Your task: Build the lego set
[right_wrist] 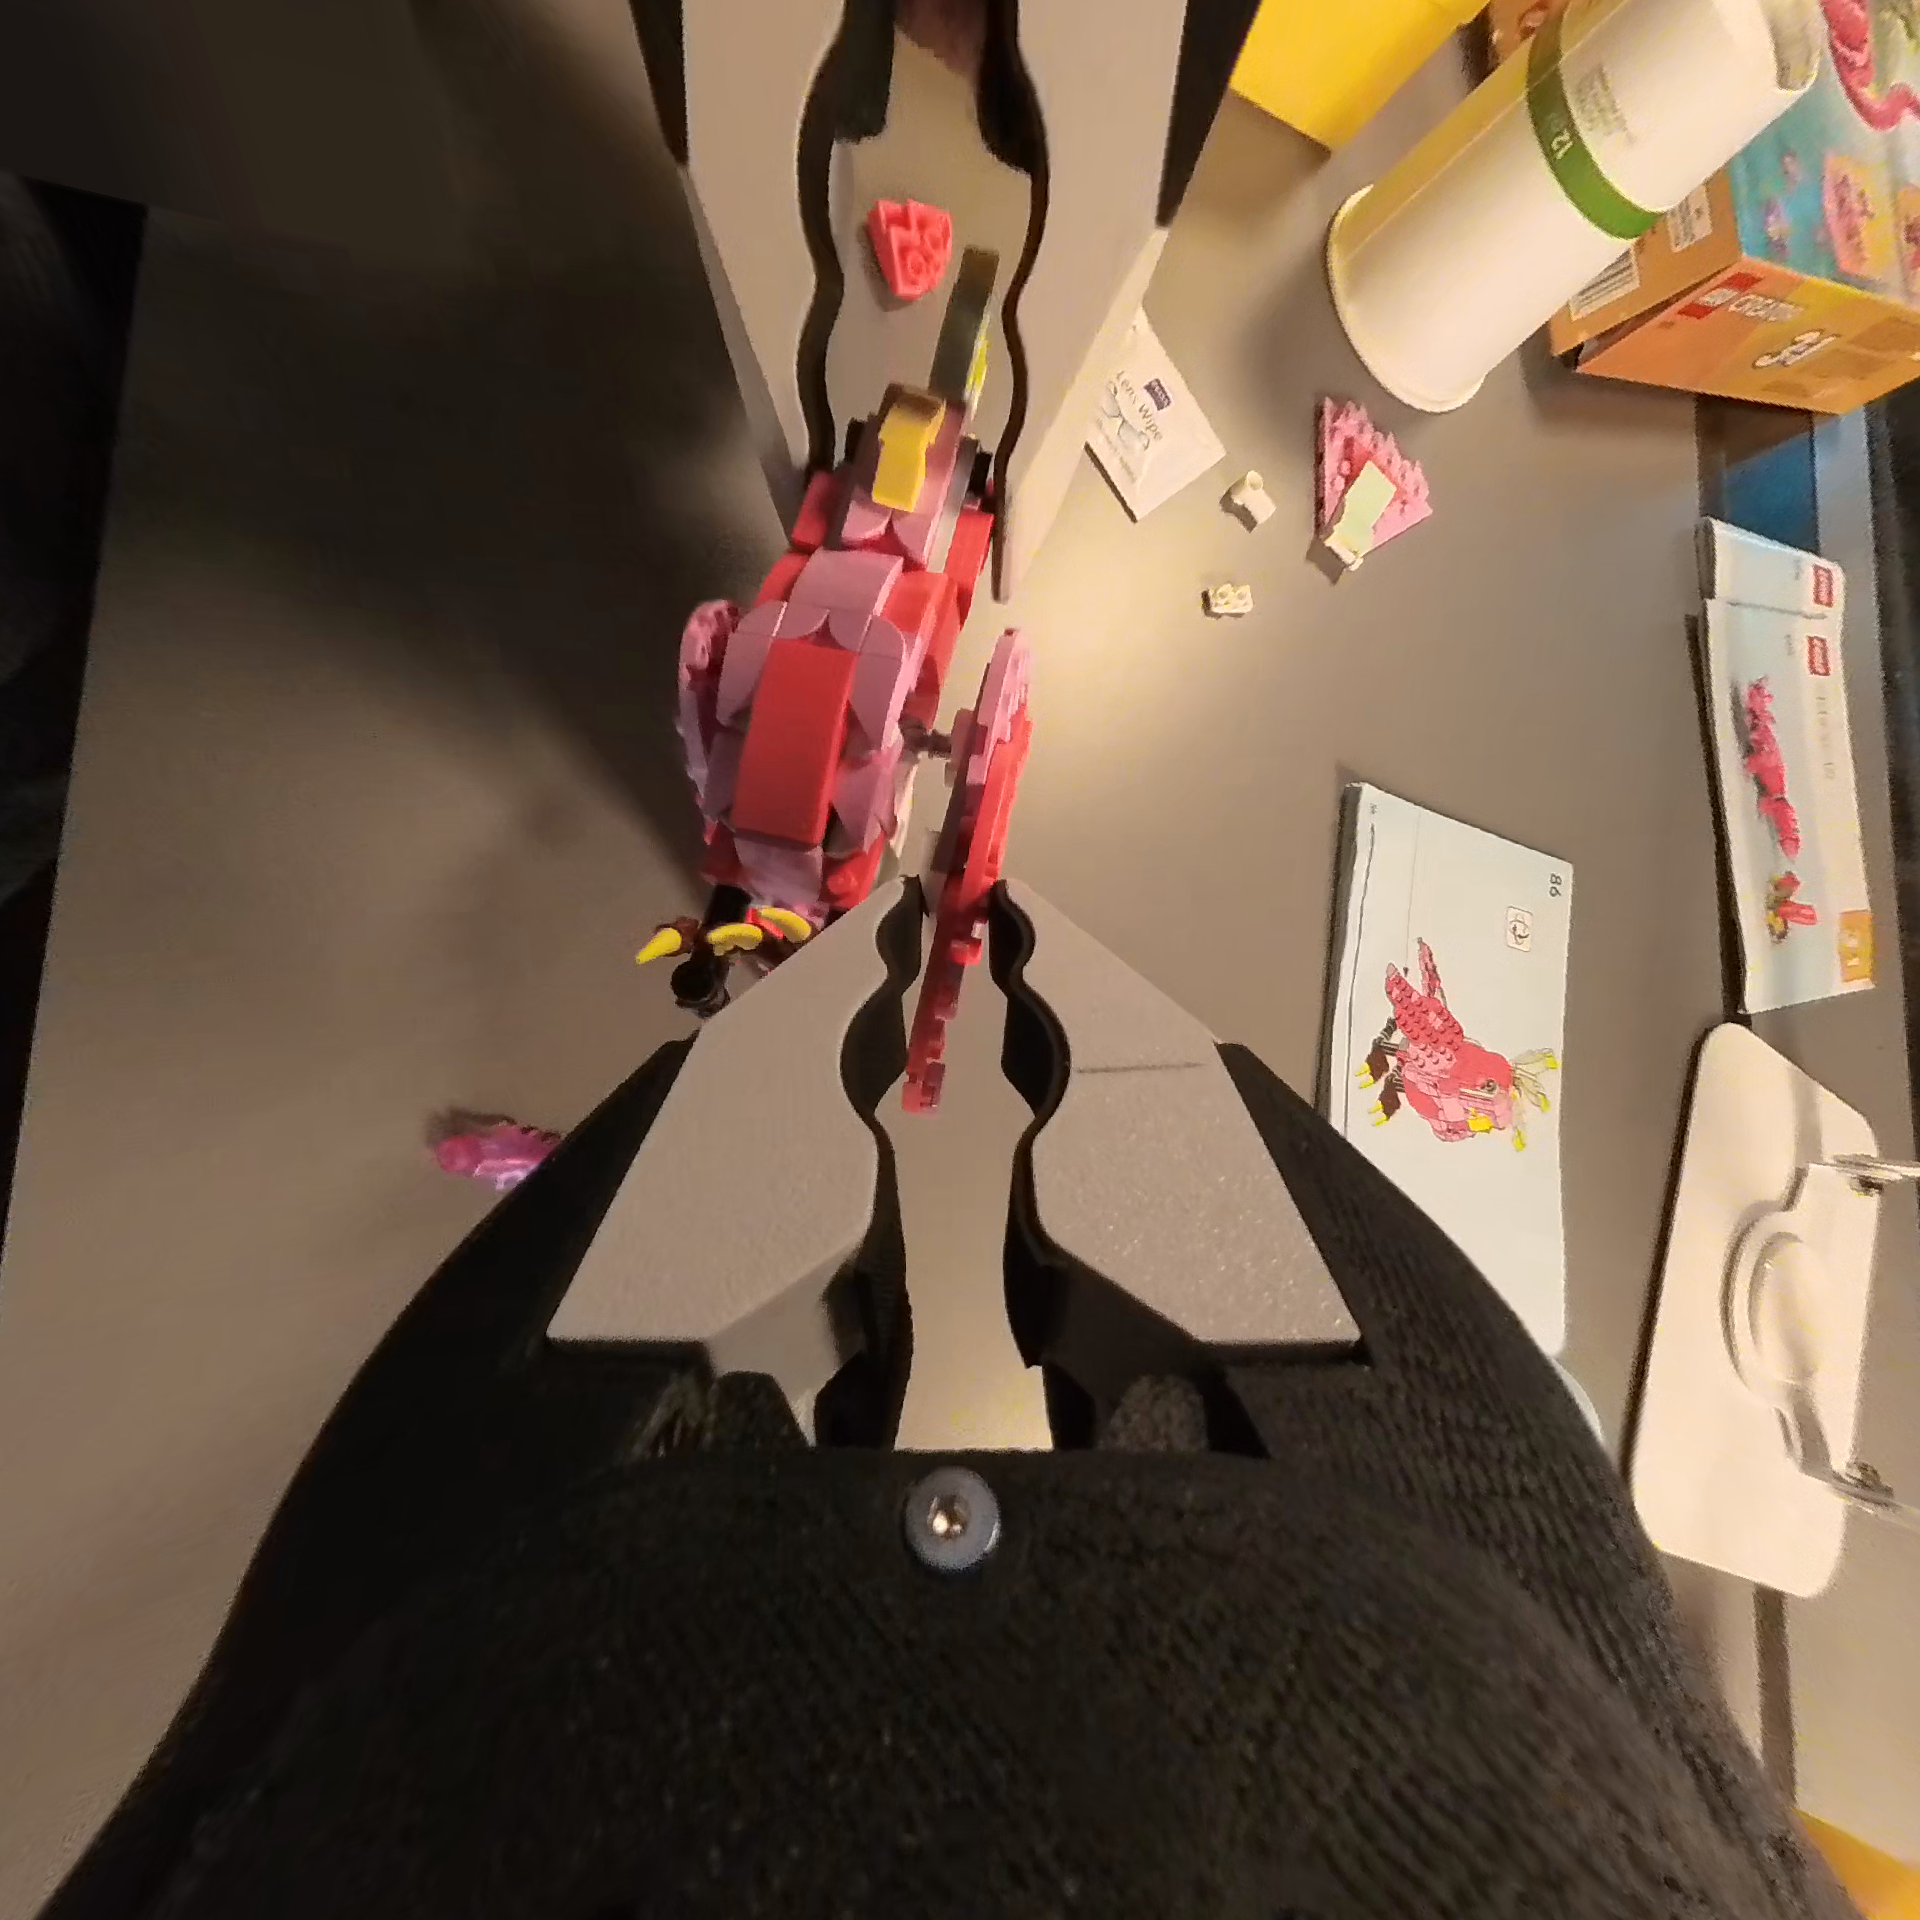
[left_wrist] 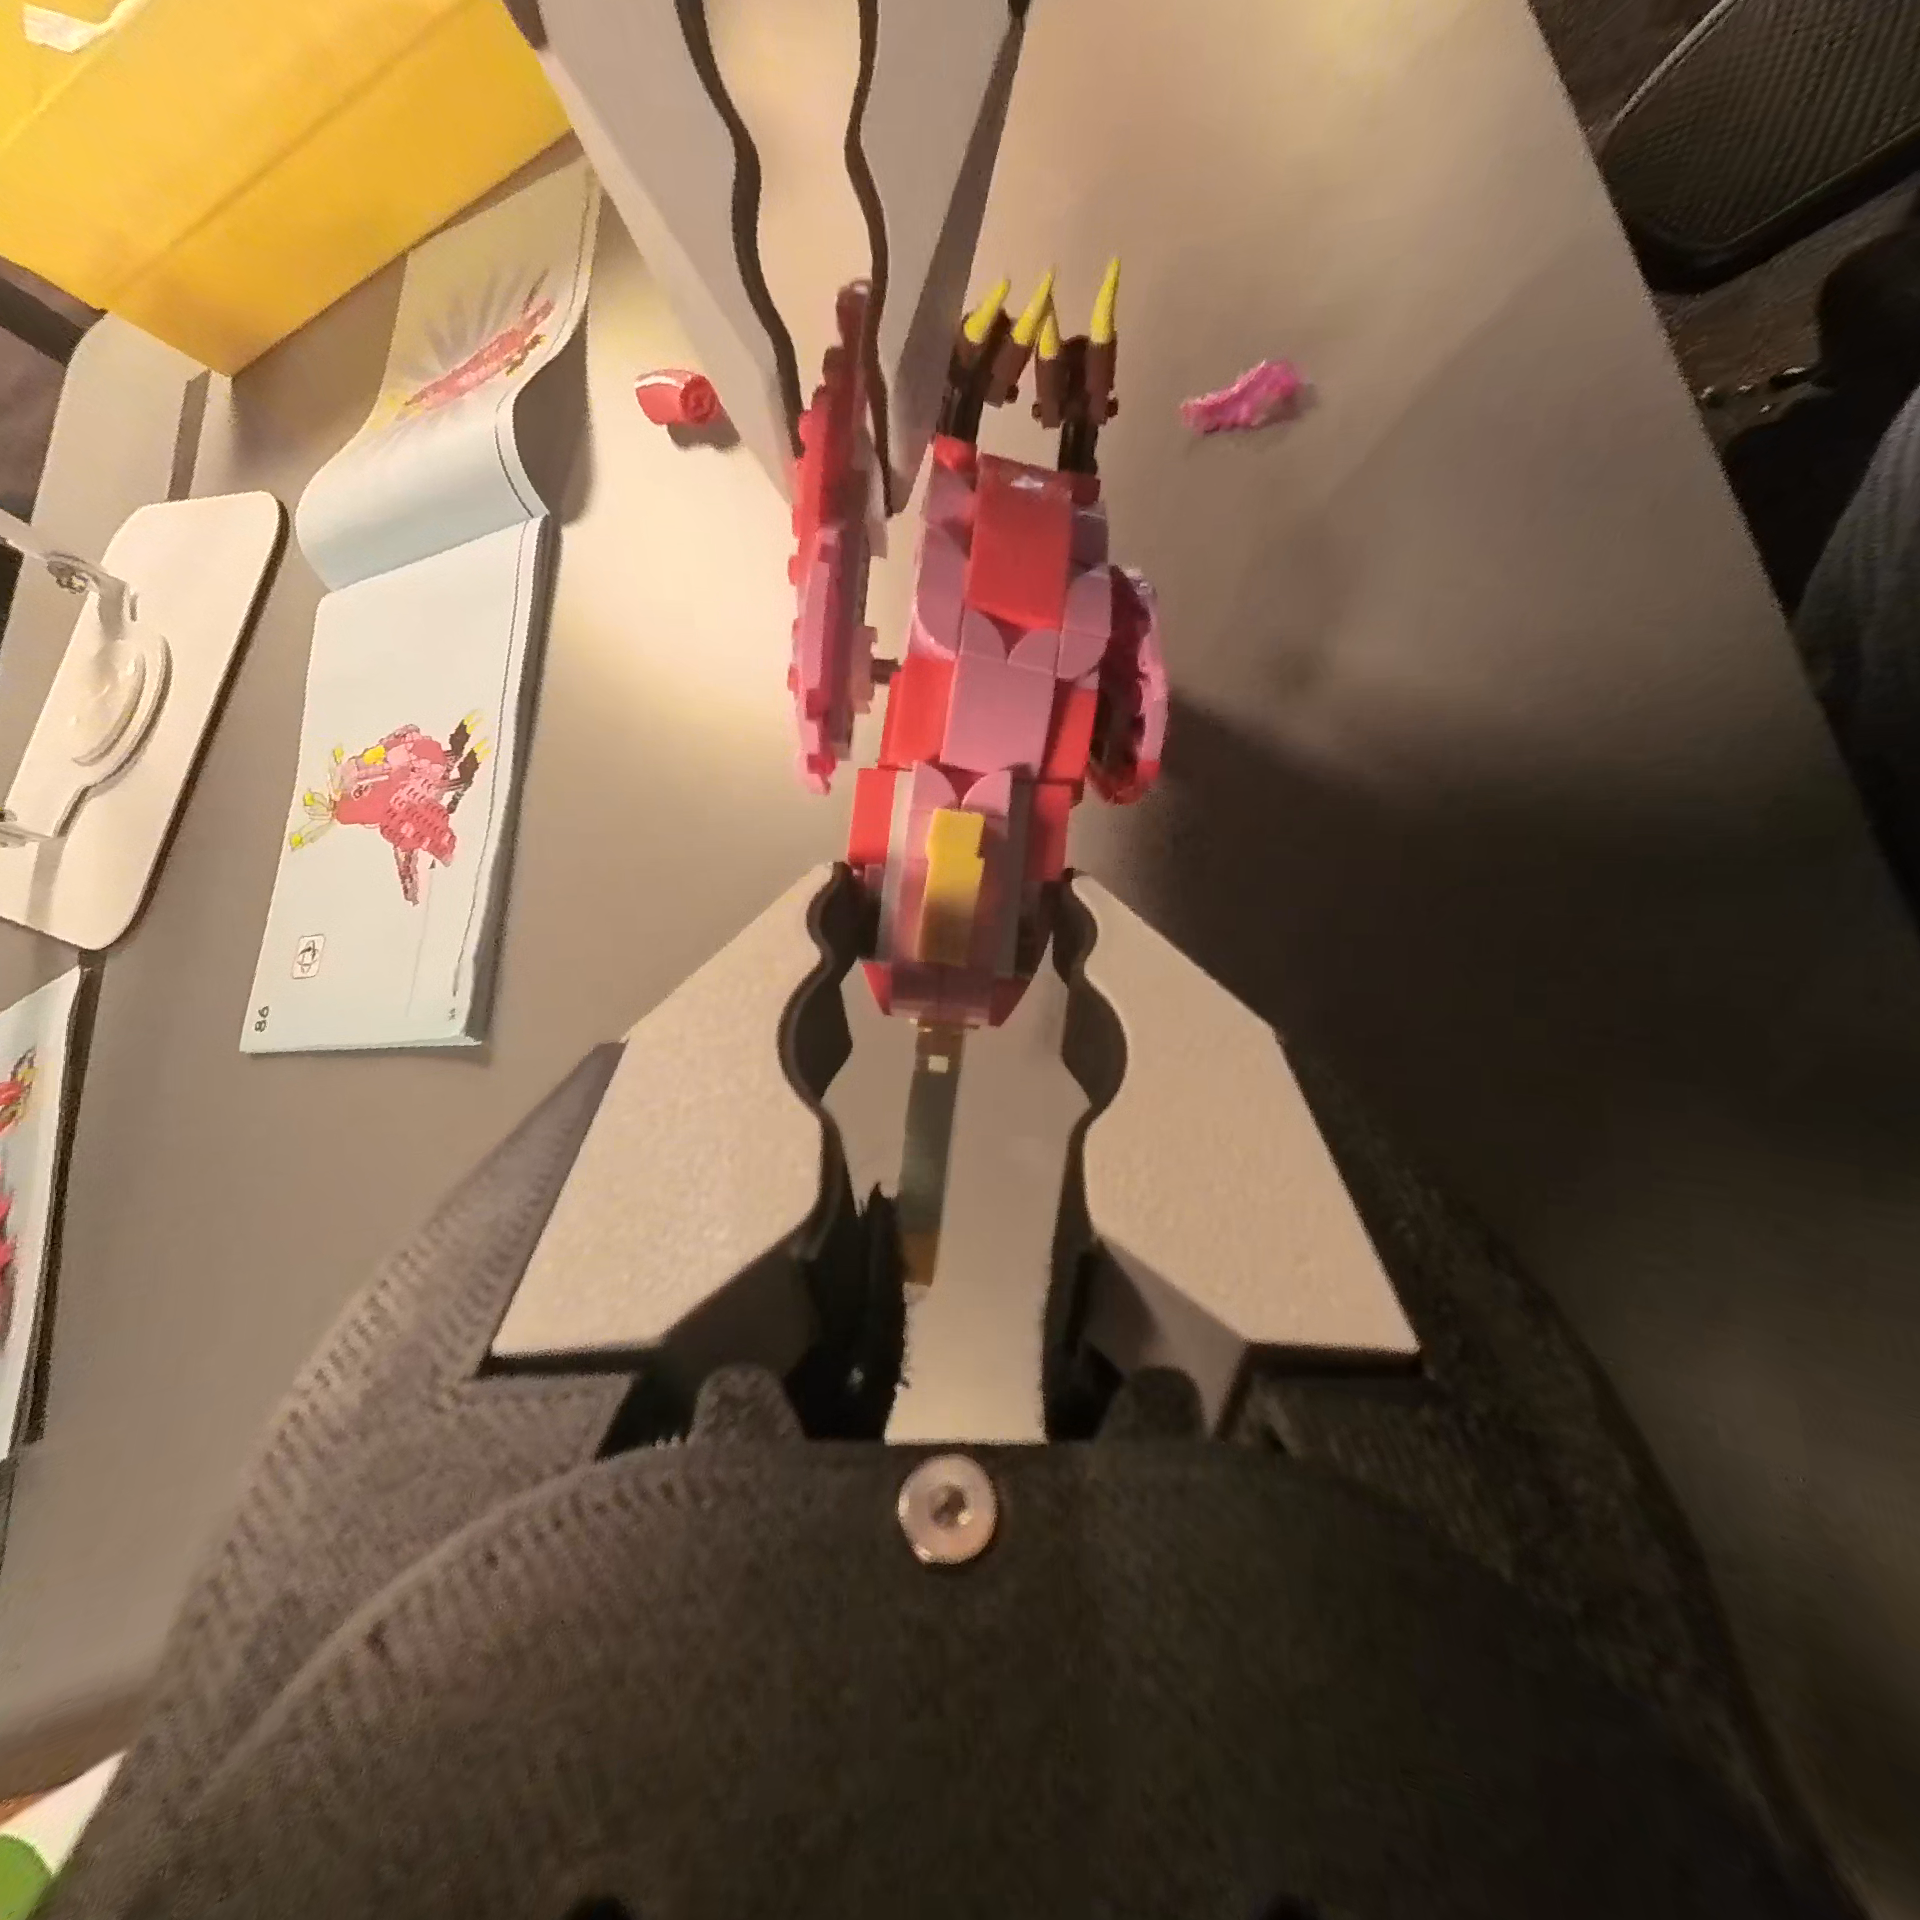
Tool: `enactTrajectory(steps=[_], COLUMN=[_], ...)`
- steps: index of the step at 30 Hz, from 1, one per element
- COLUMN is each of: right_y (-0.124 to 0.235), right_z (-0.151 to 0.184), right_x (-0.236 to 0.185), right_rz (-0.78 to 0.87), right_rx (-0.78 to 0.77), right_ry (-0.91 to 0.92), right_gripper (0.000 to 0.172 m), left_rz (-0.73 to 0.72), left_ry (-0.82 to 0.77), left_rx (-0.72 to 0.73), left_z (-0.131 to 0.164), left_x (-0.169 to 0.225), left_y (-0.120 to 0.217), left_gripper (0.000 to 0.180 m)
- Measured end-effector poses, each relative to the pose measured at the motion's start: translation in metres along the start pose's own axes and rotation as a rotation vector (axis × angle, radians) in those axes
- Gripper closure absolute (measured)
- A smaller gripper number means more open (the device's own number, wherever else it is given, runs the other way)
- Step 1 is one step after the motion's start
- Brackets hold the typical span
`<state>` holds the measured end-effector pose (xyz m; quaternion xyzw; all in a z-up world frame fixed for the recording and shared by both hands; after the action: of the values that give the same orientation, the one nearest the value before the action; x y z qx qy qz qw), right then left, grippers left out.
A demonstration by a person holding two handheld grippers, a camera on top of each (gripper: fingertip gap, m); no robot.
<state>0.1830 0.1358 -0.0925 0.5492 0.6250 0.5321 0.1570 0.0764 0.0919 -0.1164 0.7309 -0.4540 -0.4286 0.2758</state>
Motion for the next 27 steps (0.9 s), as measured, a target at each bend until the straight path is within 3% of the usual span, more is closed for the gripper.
enactTrajectory(steps=[9,27], right_y=[-0.005,-0.01], right_z=[0.002,0.004], right_x=[-0.005,-0.007], right_rz=[-0.009,-0.239], right_rx=[-0.023,0.06], right_ry=[0.006,-0.115], right_gripper=[0.162,0.158], left_rz=[-0.015,0.009], left_ry=[0.013,0.021], left_rx=[0.014,-0.016], left_z=[0.003,0.007], left_x=[0.005,0.013], left_y=[-0.006,-0.013], left_gripper=[0.144,0.144])
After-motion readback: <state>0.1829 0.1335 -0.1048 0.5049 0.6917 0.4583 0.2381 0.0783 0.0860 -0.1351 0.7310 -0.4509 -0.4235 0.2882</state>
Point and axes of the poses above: each gripper's, where its closed fingertips meet, y back along the fingers, z out of its underside, x = y × z across the jaws, the point moved 4 cm from there along y, back along the fingers, and after that the axes turned 14 degrees about -x, right-handed, at the moved point
